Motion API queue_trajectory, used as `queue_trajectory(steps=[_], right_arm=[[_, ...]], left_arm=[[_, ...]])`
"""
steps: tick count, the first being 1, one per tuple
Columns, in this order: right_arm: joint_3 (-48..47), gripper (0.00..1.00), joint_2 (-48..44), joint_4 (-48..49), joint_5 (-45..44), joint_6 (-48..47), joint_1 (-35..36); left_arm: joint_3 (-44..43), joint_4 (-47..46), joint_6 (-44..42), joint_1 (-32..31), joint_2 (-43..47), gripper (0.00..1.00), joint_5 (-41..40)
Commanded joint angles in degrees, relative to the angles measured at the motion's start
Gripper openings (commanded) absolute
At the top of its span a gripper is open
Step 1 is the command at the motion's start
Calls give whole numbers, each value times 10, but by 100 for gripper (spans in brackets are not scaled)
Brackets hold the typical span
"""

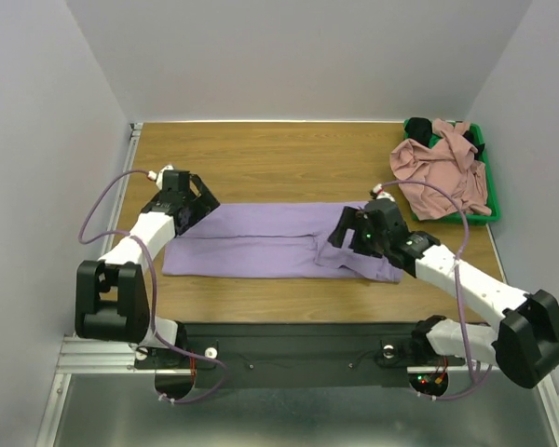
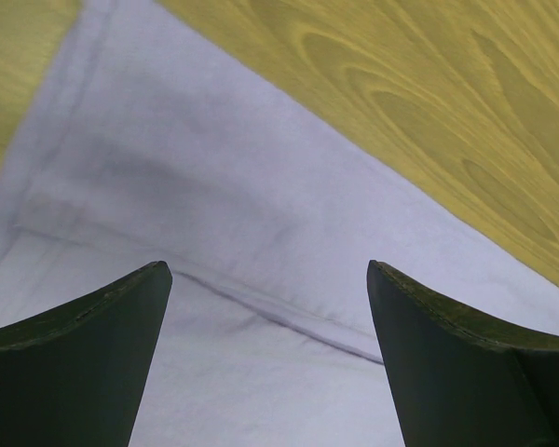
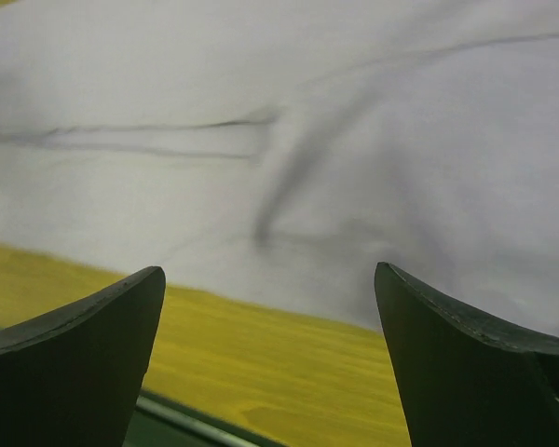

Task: Fold and stack the t-shirts
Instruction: Fold the tshirt

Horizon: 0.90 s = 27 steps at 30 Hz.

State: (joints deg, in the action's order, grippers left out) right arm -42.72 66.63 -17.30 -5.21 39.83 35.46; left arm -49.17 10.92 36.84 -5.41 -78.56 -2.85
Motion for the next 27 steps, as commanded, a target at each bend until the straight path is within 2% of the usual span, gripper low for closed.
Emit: queue_trajectory(steps=[1, 4, 8, 11, 14, 15, 18, 21, 25, 27], right_arm=[[51, 100, -7, -7, 19, 24, -92], [55, 100, 16, -7, 21, 10, -120], [27, 100, 95, -3, 7, -8, -154], [-18, 100, 209, 18, 27, -34, -190], [-101, 100, 291, 24, 43, -73, -194], [-127, 100, 346, 25, 49, -97, -194], [-271, 100, 452, 28, 69, -156, -197], [-367, 100, 531, 27, 111, -215, -205], [-551, 100, 660, 20, 182, -269, -209], [-615, 100, 705, 17, 220, -290, -209]], left_arm=[[-22, -34, -12, -8, -53, 98, 41], [-20, -46, -10, -8, -93, 99, 49], [-1, -52, -2, -8, -120, 98, 70], [38, -75, 12, -21, -113, 98, 80], [75, -77, 31, -32, -95, 98, 89], [83, -79, 33, -42, -89, 98, 93], [131, -82, 55, -74, -50, 98, 93], [169, -85, 91, -108, -27, 98, 105], [241, -95, 160, -211, 19, 98, 143], [263, -102, 181, -244, 44, 98, 162]])
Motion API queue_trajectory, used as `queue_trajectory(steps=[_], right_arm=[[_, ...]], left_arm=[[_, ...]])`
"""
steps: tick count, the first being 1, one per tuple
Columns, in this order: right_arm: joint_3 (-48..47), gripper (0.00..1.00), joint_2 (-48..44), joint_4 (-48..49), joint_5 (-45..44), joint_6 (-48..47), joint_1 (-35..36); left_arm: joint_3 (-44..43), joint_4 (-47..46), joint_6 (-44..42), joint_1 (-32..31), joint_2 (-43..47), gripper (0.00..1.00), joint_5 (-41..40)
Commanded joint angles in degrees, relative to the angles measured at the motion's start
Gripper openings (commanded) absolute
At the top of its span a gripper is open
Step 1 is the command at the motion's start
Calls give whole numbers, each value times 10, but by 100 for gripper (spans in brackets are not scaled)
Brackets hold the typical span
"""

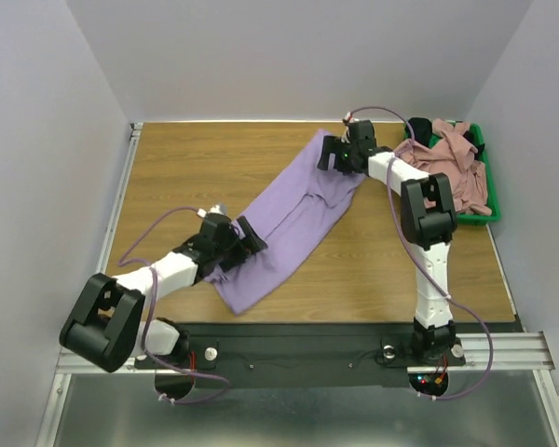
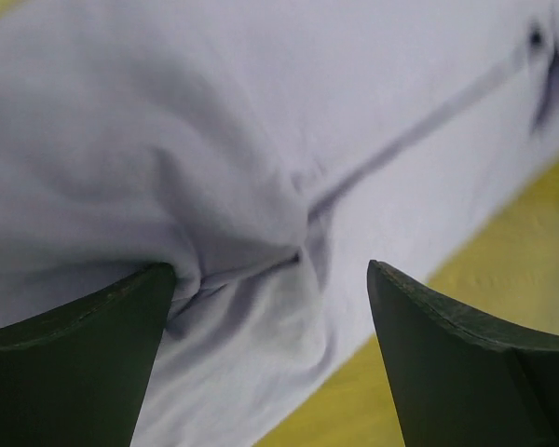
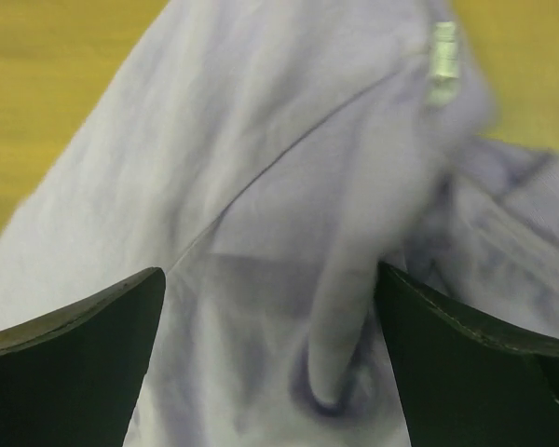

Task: Fold and stack the t-shirts
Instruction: Fold the tshirt

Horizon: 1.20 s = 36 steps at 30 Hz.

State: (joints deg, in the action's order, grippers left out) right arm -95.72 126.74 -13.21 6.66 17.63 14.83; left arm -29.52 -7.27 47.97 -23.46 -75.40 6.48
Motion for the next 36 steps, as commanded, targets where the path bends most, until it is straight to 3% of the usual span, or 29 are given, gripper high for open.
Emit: queue_trajectory(steps=[1, 2, 5, 6, 9, 13, 18, 22, 26, 31, 32, 36], right_arm=[[-116, 100, 150, -30, 113, -69, -2], [-156, 100, 150, -36, 119, -68, -2], [-304, 100, 241, -59, 127, -58, -2], [-368, 100, 277, -61, 136, -47, -2], [-445, 100, 300, -60, 143, -22, -1], [-439, 100, 232, -59, 155, -23, 6], [-288, 100, 79, -60, 69, -79, 32], [-139, 100, -55, -59, 40, -28, 34], [56, 100, -207, -54, 4, 21, 50], [302, 100, -402, -40, -59, 109, 140], [389, 100, -438, -33, -63, 131, 151], [537, 100, -589, -15, -22, 211, 162]], left_arm=[[83, 80, 105, -110, 23, 98, 78], [89, 76, 123, -111, 36, 98, 86], [71, 58, 202, -214, 104, 98, 79], [57, 63, 213, -275, 122, 98, 61], [-13, 114, 220, -338, 165, 98, -13], [-72, 160, 195, -362, 167, 99, -87], [-145, 323, 176, -359, 127, 98, -227], [-144, 379, 181, -332, 151, 98, -277], [-91, 378, 158, -284, 205, 98, -244], [-7, 313, 131, -245, 238, 99, -143], [11, 300, 119, -245, 234, 99, -99], [38, 319, 128, -244, 206, 98, -72]])
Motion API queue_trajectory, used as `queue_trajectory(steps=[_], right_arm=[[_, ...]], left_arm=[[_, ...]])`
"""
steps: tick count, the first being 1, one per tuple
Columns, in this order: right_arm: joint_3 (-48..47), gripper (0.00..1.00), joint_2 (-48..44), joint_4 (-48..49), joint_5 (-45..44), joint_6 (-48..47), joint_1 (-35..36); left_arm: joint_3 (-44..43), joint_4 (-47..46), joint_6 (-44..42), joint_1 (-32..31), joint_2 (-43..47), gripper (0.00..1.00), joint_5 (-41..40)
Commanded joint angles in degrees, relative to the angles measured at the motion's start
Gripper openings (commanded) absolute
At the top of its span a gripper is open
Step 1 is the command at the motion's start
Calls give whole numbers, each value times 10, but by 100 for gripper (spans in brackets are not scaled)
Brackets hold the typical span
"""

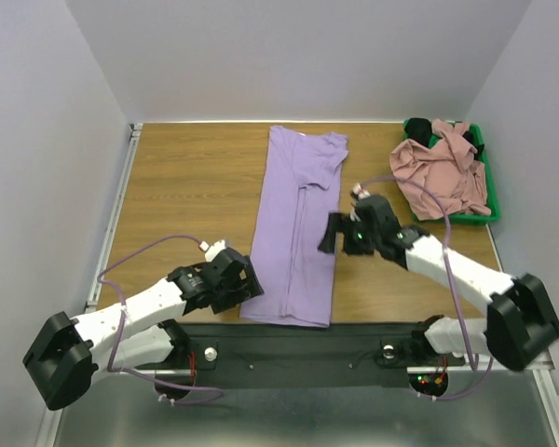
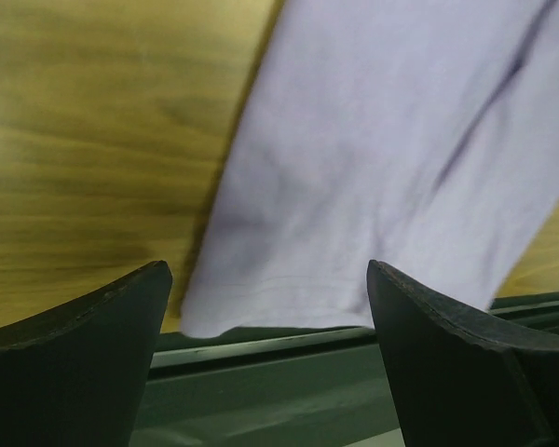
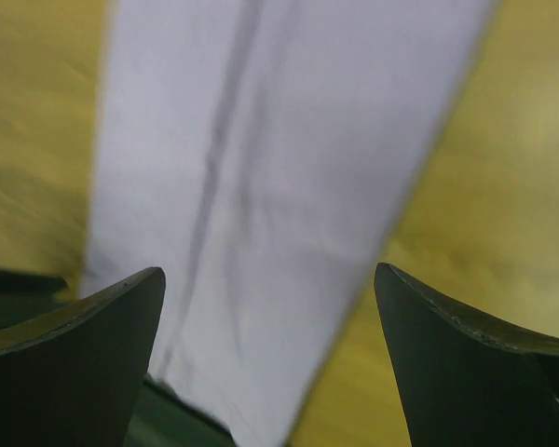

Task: Fold and stack the t-shirts
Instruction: Fold the tshirt

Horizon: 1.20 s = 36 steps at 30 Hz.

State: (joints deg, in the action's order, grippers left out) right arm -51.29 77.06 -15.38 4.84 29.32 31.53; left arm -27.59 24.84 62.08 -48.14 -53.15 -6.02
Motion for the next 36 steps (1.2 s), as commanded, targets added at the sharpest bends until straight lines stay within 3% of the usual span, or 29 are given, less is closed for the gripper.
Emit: queue_trajectory(steps=[1, 3, 8, 15, 20, 24, 29, 32, 35, 36], right_arm=[[115, 100, -123, 8, 8, 112, -2], [157, 100, -186, 5, 48, 120, 5], [178, 100, -227, -50, 104, 122, 13], [172, 100, -204, -103, 114, 114, 51], [176, 100, -165, -90, 69, 152, 161], [168, 100, -142, -88, 8, 174, 277], [143, 99, -71, -88, -48, 190, 357], [130, 90, -31, -94, -84, 189, 378], [123, 81, -6, -98, -107, 193, 380], [120, 78, 0, -99, -119, 193, 380]], left_arm=[[20, 6, -13, 2, -20, 99, 51], [21, 30, -13, 3, -29, 98, 47], [38, 43, -6, 3, -10, 96, 85], [102, 9, 8, 3, 31, 63, 145], [105, 4, 13, 3, 15, 42, 143], [103, -1, 12, 3, 9, 36, 137], [99, -8, 10, 3, 5, 32, 121], [98, -11, 10, 2, 4, 31, 113], [93, -11, 8, 3, 6, 17, 102], [91, -10, 8, 3, 7, 7, 96]])
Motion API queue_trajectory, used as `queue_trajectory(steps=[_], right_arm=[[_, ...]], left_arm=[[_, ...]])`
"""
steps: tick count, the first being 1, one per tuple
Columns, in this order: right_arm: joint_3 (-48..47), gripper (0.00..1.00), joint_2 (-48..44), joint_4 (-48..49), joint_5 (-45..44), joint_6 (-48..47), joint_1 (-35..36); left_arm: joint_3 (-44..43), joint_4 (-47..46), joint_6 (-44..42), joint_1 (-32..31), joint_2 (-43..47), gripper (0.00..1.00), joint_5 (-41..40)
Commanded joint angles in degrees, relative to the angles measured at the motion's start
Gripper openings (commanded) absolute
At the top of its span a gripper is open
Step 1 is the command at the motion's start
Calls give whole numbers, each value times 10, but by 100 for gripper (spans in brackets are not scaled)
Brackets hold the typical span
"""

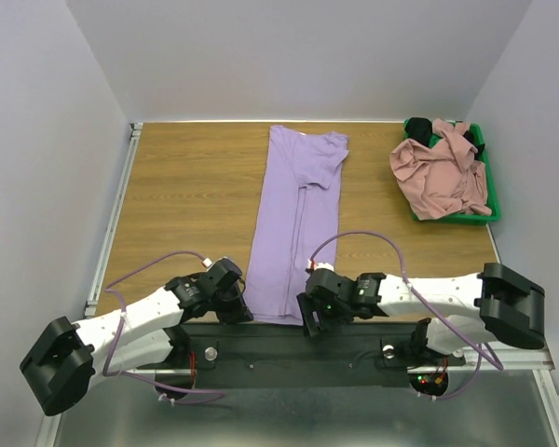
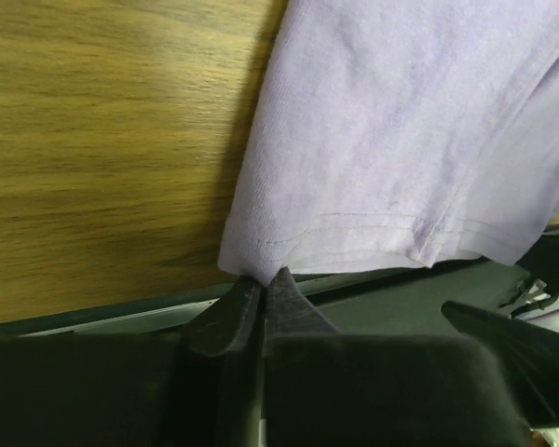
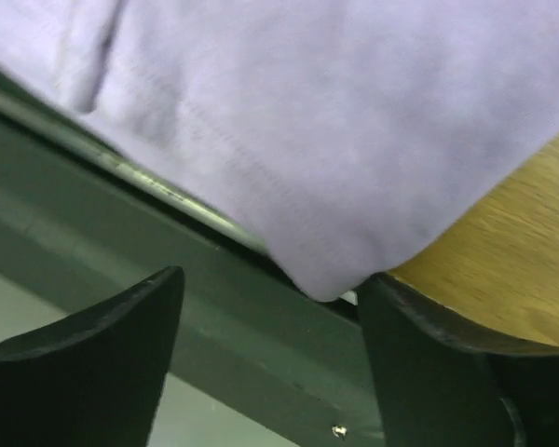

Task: Fold and stack the t-shirts
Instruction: Fold the tshirt

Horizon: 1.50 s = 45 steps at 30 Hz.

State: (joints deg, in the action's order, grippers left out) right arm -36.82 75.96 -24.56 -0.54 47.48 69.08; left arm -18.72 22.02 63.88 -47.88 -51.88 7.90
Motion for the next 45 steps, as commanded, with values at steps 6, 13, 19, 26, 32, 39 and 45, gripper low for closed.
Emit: queue_trajectory(steps=[6, 13, 19, 26, 32, 39, 45], right_arm=[[-36, 39, 26, -25, -135, 48, 4], [-56, 0, 23, -42, -179, 49, 4], [-77, 0, 6, -63, -228, 43, 4], [-125, 1, 16, -81, -289, 30, -39], [-174, 0, 58, -66, -319, -33, -111], [-215, 0, 88, 5, -359, -84, -183], [-243, 0, 135, 78, -281, -151, -257]], left_arm=[[-17, 21, -13, 0, -2, 0, -75], [-25, -20, -28, 1, 9, 0, -75], [-65, -57, -46, 1, -2, 0, -109], [-148, -125, -78, 27, -70, 0, -155], [-227, -193, -130, 69, -177, 0, -147], [-353, -215, -189, 114, -295, 0, -145], [-415, -225, -213, 143, -362, 0, -133]])
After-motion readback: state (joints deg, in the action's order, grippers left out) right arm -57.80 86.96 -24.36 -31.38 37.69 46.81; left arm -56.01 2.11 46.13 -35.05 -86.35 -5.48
